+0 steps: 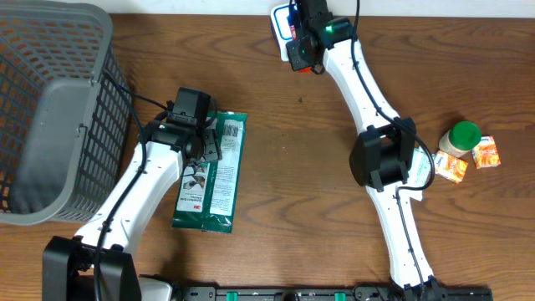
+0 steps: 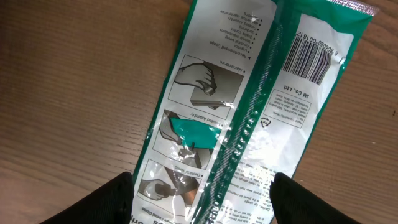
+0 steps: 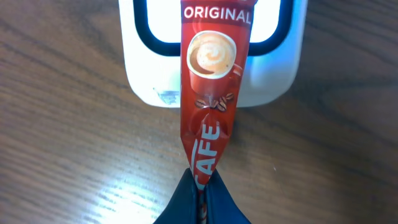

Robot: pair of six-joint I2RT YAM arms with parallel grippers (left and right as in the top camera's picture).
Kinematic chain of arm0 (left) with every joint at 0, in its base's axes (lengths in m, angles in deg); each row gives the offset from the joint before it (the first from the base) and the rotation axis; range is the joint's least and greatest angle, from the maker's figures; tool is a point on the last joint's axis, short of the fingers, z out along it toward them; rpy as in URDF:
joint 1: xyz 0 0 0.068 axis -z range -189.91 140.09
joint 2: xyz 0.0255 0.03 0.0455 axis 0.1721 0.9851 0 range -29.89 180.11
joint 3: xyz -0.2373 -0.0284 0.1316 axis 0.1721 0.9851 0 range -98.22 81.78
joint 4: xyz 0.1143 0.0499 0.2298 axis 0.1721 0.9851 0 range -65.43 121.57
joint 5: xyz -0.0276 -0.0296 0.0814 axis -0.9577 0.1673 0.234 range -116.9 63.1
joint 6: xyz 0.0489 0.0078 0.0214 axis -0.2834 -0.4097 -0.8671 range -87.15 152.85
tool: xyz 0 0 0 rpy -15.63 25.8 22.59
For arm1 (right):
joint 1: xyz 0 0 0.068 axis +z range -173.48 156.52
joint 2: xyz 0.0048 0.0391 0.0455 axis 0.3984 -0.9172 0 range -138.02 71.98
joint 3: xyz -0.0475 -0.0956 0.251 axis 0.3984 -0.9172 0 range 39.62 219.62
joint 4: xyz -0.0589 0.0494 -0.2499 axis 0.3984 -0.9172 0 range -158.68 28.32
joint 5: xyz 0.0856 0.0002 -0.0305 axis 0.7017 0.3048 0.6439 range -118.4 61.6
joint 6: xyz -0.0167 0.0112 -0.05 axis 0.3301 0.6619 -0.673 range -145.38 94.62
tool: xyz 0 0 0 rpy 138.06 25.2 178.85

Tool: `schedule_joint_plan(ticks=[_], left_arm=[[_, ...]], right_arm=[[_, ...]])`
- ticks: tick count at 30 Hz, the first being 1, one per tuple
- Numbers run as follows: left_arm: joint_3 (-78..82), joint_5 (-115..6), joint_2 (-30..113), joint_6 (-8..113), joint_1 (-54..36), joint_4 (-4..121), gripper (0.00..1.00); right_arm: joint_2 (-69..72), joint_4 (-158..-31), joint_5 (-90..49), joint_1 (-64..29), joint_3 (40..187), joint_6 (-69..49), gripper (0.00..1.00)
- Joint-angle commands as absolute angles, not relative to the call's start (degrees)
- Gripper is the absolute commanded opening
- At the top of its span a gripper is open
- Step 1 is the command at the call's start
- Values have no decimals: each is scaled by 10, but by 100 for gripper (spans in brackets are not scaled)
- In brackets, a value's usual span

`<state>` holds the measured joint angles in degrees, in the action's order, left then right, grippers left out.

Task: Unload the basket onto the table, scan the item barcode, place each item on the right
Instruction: 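Raise the coffee stick to the white scanner with the right gripper, then carry the coffee stick right and drop it on the wipes packet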

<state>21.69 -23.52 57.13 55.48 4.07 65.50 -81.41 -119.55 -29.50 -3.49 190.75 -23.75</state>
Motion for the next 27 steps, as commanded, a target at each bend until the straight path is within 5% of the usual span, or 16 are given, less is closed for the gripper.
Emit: schedule_joint_plan(ticks=[1, 20, 27], left_arm=[[216, -228, 574, 554, 38, 657, 72], [216, -228, 574, 554, 38, 657, 72], [216, -228, 574, 554, 38, 657, 72]], right_arm=[[-811, -1180, -302, -30, 1918, -248, 2], [-817, -1170, -298, -32, 1918, -248, 1], [-713, -1243, -264, -43, 1926, -248, 1]])
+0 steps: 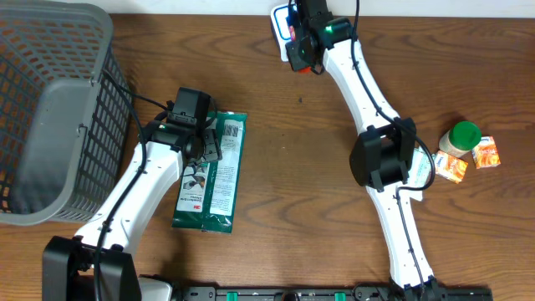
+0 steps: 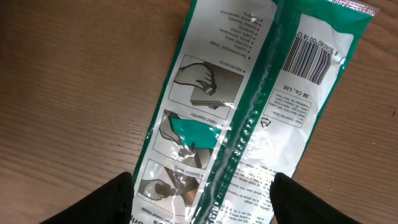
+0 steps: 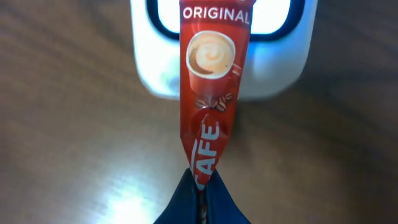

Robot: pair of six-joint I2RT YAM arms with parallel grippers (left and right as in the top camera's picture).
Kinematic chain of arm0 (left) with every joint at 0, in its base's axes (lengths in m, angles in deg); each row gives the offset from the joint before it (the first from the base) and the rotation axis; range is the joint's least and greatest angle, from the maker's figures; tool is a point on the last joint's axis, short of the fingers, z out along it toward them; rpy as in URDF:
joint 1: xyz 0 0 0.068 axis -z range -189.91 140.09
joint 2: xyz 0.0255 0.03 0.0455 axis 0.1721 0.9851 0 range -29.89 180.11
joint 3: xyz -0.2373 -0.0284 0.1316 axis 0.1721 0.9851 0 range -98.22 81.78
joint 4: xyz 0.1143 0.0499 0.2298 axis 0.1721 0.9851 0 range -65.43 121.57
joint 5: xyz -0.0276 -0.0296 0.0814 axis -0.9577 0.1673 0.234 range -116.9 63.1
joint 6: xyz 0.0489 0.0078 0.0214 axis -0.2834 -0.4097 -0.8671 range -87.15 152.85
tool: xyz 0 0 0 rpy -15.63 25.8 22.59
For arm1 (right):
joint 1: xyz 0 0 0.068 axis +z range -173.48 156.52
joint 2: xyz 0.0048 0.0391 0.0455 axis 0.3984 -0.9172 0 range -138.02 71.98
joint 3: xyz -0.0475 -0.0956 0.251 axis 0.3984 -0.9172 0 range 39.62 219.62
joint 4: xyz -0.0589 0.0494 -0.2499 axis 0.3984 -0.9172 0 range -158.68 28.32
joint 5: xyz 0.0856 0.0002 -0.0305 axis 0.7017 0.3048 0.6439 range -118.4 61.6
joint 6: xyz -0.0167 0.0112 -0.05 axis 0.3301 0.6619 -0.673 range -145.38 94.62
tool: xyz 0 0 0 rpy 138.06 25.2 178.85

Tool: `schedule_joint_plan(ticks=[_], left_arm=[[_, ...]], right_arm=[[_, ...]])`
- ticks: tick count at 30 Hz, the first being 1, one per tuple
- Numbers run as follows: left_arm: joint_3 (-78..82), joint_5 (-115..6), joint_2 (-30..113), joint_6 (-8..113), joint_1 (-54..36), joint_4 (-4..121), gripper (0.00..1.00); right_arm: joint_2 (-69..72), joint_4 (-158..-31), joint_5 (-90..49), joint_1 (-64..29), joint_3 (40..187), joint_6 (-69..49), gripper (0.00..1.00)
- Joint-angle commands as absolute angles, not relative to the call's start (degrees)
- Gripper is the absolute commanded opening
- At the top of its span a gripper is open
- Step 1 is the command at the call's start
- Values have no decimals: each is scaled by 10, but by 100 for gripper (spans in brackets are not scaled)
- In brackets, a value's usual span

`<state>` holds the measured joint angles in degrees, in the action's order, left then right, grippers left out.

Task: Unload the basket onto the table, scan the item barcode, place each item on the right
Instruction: 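Carry the coffee stick right and drop it on the wipes packet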

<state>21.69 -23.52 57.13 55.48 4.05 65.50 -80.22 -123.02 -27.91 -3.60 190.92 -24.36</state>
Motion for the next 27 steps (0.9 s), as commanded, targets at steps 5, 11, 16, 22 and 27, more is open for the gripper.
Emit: schedule_joint_plan(ticks=[5, 11, 16, 22, 27], left_arm=[[216, -228, 574, 554, 38, 657, 72], [216, -228, 574, 554, 38, 657, 72], [216, -228, 574, 554, 38, 657, 72], [216, -228, 574, 554, 38, 657, 72], [216, -228, 574, 554, 38, 657, 72]], right_arm=[[-602, -1363, -264, -59, 1926, -250, 1], [-536, -1510, -264, -71, 1926, -283, 1], [-538, -1590, -261, -82, 1916, -278, 1], [-535, -1590, -261, -85, 1869, -220, 1], [-528, -1590, -332, -89, 1764, -191, 1]])
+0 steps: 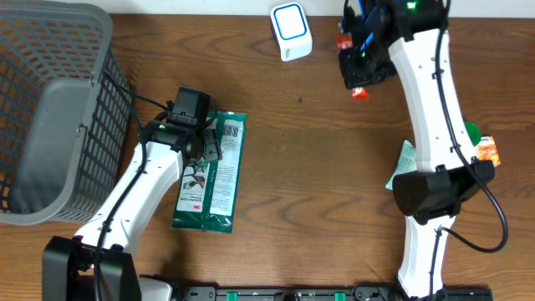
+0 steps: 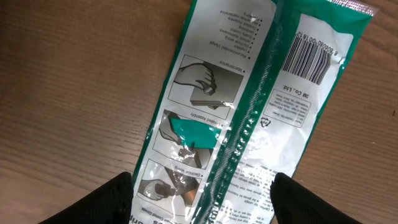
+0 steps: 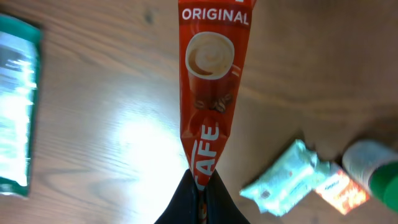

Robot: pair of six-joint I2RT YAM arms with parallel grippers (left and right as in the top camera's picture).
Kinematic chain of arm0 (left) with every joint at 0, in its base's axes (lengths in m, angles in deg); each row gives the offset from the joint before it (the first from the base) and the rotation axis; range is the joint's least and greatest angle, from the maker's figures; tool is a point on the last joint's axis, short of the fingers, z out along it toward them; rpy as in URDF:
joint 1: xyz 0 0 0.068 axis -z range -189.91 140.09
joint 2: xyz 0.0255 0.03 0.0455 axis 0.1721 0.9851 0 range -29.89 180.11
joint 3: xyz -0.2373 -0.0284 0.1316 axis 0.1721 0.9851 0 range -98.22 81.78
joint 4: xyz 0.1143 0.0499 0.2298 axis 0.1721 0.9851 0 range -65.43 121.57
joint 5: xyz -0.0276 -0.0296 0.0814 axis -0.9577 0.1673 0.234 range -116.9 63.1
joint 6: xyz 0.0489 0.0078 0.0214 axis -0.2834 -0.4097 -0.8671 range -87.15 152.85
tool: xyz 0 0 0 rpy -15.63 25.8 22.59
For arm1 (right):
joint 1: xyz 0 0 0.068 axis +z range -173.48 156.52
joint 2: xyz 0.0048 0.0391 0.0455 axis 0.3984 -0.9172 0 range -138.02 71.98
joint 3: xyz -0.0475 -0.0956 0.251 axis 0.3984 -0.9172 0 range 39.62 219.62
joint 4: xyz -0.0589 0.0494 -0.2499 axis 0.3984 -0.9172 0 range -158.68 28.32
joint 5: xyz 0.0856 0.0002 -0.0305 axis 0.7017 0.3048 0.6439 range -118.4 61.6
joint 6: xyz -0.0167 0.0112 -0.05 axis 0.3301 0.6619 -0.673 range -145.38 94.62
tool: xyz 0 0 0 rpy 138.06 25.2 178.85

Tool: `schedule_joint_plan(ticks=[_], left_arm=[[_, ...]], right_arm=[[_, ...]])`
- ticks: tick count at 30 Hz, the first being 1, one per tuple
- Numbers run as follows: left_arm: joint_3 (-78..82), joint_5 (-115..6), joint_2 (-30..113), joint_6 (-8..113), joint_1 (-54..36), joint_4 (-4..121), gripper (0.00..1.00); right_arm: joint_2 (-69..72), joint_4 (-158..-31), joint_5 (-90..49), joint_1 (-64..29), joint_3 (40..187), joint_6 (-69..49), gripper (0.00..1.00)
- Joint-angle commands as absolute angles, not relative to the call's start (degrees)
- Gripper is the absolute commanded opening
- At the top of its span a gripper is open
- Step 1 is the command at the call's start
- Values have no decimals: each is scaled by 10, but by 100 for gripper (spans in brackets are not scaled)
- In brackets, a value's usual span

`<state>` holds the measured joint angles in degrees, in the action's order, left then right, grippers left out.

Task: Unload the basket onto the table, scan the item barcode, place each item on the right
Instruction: 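Carry the coffee stick right and drop it on the wipes packet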

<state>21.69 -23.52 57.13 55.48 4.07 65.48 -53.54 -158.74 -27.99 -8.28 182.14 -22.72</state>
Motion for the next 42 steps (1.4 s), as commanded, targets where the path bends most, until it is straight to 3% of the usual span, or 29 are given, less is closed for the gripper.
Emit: schedule_joint_plan(ticks=[1, 13, 19, 29, 36, 37, 42], left_arm=[[216, -228, 574, 554, 38, 657, 72], [216, -228, 574, 556, 38, 654, 72], [216, -228, 574, 556, 38, 652, 72], [216, -228, 574, 556, 38, 653, 72], [216, -228, 574, 556, 38, 653, 72], [216, -228, 574, 556, 38, 653, 72], [216, -228, 574, 556, 38, 652, 72]], right_arm=[[-524, -1590, -345, -93, 1738, -187, 1], [-501, -1586, -537, -186, 1457, -37, 1], [-501, -1585, -595, -214, 1441, 25, 1], [-501, -1569, -589, -219, 1437, 24, 3], [-501, -1572, -589, -219, 1424, 24, 56], [-501, -1572, -589, -219, 1420, 24, 67], [-501, -1567, -587, -219, 1410, 24, 92]])
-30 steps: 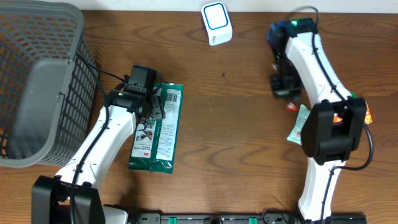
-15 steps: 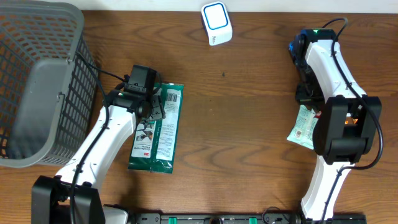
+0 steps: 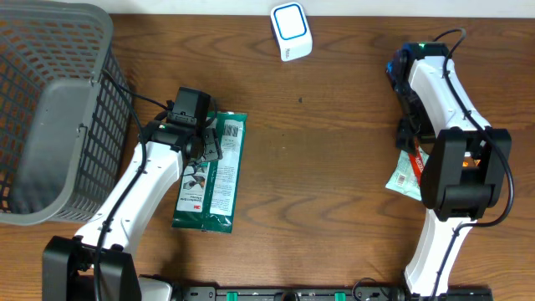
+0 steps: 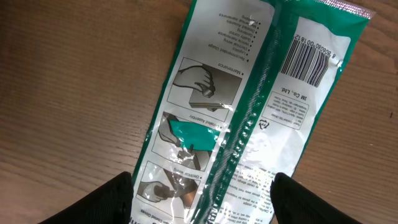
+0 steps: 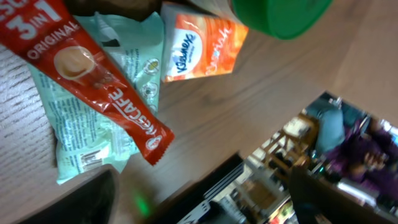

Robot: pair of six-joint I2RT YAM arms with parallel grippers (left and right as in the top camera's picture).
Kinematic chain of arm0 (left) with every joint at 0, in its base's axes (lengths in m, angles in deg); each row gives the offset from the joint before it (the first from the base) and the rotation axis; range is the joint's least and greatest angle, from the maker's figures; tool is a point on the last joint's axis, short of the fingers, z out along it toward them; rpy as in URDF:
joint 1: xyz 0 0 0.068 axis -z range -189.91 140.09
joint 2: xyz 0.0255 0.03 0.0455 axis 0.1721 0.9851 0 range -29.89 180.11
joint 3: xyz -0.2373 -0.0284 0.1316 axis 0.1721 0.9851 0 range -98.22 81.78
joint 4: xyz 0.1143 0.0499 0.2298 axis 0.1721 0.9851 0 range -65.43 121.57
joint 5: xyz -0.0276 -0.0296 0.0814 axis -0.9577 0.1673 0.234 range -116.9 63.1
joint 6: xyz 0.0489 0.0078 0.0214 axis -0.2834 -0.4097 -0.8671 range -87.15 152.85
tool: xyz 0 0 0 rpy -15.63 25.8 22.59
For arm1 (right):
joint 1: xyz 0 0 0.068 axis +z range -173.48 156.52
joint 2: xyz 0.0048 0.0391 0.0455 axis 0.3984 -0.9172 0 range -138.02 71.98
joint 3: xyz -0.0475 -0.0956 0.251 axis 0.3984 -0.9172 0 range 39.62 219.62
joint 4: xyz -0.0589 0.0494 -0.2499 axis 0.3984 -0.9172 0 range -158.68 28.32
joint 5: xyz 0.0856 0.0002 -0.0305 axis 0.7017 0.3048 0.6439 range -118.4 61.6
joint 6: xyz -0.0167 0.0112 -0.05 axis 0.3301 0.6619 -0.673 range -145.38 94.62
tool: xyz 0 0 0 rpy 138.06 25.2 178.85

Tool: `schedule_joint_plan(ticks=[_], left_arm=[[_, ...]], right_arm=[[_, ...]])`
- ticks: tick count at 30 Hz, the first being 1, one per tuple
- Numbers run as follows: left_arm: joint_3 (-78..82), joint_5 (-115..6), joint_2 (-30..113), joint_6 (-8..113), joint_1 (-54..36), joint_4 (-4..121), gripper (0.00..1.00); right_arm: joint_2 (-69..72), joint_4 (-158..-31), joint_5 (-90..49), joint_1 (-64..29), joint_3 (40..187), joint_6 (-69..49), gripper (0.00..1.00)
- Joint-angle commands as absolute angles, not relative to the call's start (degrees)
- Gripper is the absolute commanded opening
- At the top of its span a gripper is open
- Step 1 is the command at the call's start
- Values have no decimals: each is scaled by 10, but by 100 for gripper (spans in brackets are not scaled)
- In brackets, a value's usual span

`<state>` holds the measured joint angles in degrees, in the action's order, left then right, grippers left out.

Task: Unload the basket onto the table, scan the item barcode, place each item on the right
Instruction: 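Carry the coffee stick right and drop it on the wipes packet, then move the right gripper left toward the green glove packet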

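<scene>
A red coffee stick [image 5: 106, 81] lies flat on a pale green wipes pack [image 5: 81, 118] at the table's right side. The stick [image 3: 416, 163] shows as a red sliver in the overhead view. My right gripper [image 5: 208, 196] hangs open above it and holds nothing. The white scanner [image 3: 291, 30] stands at the back middle. On the left, my left gripper [image 4: 202, 205] is open over a long green and white packet [image 4: 249, 118], barcode side up. That packet [image 3: 211, 174] lies flat on the wood.
An orange tissue pack [image 5: 202, 43] and a green-capped bottle [image 5: 280, 15] lie beside the wipes pack. A grey mesh basket [image 3: 50, 109] fills the back left corner. The table's right edge is close to my right gripper.
My right gripper held the coffee stick in the air right of the scanner. Now it is open at the right side and the stick lies on the wipes pack. The left arm is unchanged.
My right gripper held the coffee stick right over the scanner at the first two moments. Then it was away to the right, still shut on the stick. Now the stick rests on the wipes pack, let go. My left gripper stayed open over the green packet throughout.
</scene>
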<state>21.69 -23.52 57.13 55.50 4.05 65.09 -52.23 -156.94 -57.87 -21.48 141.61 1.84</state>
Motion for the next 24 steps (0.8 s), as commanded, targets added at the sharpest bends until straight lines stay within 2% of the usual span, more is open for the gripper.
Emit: schedule_joint_plan(ticks=[1, 5, 10, 13, 15, 21, 22, 23, 24], left_arm=[[216, -228, 574, 556, 38, 652, 72], [216, -228, 574, 556, 38, 652, 72], [216, -228, 574, 556, 38, 653, 72], [216, -228, 574, 556, 38, 652, 66], [216, -228, 574, 556, 38, 653, 62], [216, -228, 574, 556, 38, 662, 63], [216, -228, 574, 555, 38, 664, 40], [216, -228, 575, 553, 38, 664, 29], [216, -228, 577, 548, 38, 664, 23]], right_arm=[[-501, -1564, -580, -219, 1410, 24, 98], [-501, -1540, -502, -218, 1410, 8, 99], [-501, -1481, -319, -201, 1410, -124, 99], [-501, -1449, -236, -184, 1410, -173, 97], [-501, -1428, -198, -166, 1410, -187, 96], [-502, -1367, -158, -106, 1410, -186, 92], [-502, -1357, -158, -86, 1410, -186, 92], [-502, -1353, -159, -75, 1410, -186, 93], [-502, -1349, -158, -60, 1410, -186, 94]])
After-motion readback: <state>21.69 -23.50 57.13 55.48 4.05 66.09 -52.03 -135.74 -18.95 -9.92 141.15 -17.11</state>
